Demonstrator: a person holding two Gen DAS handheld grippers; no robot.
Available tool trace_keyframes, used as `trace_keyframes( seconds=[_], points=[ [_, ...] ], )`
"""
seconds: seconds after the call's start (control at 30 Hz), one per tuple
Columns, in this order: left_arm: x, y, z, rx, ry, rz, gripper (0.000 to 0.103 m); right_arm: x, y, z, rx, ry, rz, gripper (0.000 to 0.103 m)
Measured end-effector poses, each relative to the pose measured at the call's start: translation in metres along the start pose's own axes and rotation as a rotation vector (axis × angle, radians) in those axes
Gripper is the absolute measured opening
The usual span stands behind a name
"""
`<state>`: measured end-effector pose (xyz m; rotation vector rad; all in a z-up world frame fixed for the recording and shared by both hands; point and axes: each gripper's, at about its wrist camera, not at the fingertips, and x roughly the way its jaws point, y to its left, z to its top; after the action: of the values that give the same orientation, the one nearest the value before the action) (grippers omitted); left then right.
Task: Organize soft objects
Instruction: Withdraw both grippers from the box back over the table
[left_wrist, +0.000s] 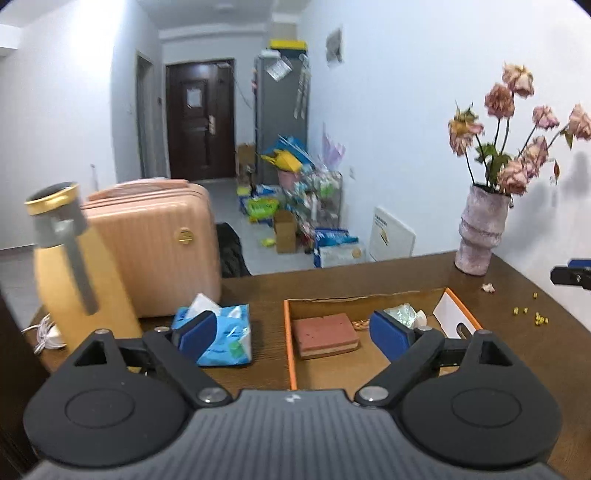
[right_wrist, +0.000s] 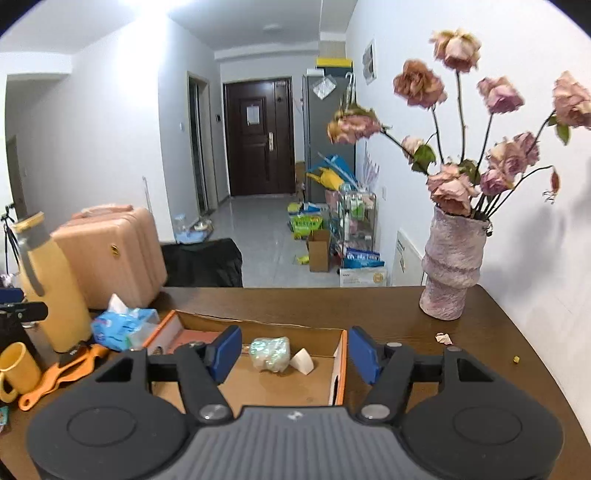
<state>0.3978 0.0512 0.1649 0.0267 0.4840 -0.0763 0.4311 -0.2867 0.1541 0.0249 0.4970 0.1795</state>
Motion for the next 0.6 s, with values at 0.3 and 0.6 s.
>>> trace_keyframes(
  seconds=[0.3,0.6],
  points=[
    [-0.102,-0.013,-0.115,0.082,-0.150,-0.001,0.102,-0.103,0.019,-0.109,-0.009,-0.138,0.086,0.075],
    [-0.163,-0.012,-0.205,-0.022,-0.146,-0.063,0.103,-0.164,0.044,-0.222,0.005,-0.145,0.131,0.080]
  ],
)
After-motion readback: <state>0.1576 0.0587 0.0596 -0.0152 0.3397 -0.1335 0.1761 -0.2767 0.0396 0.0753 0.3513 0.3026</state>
